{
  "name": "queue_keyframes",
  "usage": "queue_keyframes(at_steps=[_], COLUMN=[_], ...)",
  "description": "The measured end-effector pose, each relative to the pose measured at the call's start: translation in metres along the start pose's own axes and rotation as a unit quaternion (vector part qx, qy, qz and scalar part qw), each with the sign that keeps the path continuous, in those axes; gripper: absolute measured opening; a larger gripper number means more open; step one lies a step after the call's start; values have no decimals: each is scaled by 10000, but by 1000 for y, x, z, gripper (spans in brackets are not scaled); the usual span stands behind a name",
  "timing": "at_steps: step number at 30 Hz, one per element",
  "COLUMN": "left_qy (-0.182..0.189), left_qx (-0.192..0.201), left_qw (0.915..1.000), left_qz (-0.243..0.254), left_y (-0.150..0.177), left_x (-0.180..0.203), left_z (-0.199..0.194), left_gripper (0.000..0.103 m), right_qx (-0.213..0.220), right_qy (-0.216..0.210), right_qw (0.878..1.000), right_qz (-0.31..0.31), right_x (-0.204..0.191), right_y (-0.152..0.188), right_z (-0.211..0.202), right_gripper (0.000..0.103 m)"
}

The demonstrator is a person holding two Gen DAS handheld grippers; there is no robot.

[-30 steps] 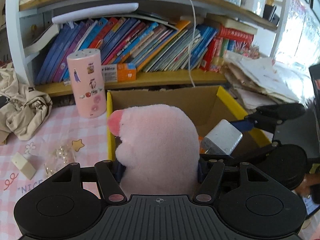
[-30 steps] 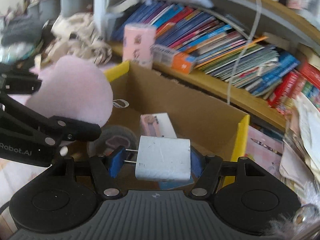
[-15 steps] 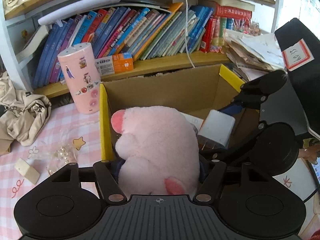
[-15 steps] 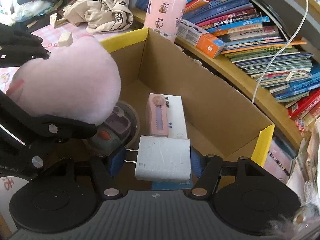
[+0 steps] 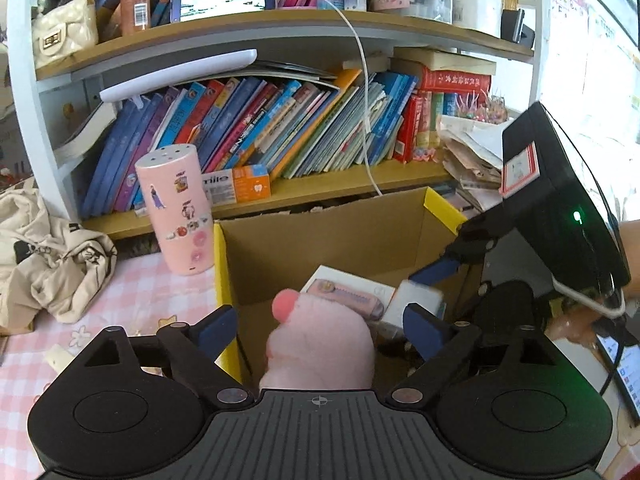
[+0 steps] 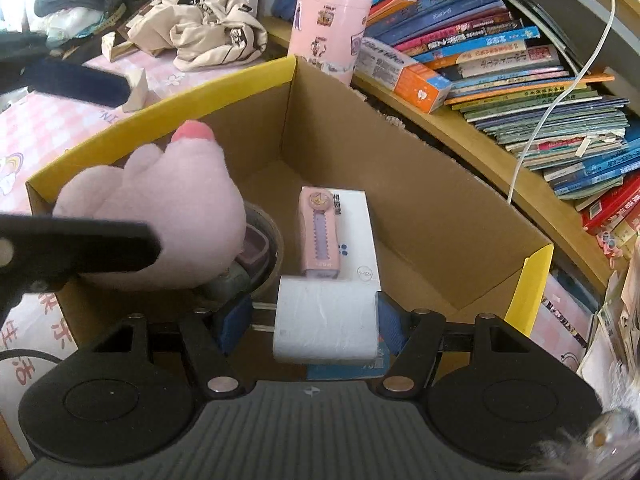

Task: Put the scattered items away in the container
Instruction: 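Lower the charger and pig plush into the yellow box and open both grippers, then withdraw both tools up and away from the yellow box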

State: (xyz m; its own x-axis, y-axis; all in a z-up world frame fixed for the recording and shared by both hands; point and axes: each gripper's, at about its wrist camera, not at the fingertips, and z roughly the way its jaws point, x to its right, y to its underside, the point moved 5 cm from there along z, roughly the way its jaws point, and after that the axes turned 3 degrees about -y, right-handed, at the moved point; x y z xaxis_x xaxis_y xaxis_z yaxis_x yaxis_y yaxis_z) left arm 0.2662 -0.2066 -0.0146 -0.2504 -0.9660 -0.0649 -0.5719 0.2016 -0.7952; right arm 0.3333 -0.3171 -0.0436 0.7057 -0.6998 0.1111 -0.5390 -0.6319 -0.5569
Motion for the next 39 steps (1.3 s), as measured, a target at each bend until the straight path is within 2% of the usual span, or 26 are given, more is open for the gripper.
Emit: queue_keyframes(at_steps=[7, 12, 24, 32, 39], left_qy=[-152, -248, -245, -188, -86], left_qx=[36, 134, 276, 323, 397], left_qw=[9999, 9996, 9993, 9993, 9991], left_qz=[-30, -46, 44, -39, -123], left_y=[6, 7, 16, 25, 34], left_x=[-7, -10, -7, -14, -24], left_z=[-11, -21, -44, -59, -73], left_gripper=[93, 97, 98, 100, 101], right_qx=[161, 341, 639, 764, 933], right_qy=[88, 168, 484, 823, 1136], right_qw=[9998, 9993, 9964, 9912, 9817], right_qz=[-15, 45, 283, 699, 1215], right_x=[-1, -2, -9, -9, -19], right_y=[-1, -3, 3, 16, 31], right_z=[-6, -16, -46, -67, -90], right_gripper=[75, 78, 89, 92, 93])
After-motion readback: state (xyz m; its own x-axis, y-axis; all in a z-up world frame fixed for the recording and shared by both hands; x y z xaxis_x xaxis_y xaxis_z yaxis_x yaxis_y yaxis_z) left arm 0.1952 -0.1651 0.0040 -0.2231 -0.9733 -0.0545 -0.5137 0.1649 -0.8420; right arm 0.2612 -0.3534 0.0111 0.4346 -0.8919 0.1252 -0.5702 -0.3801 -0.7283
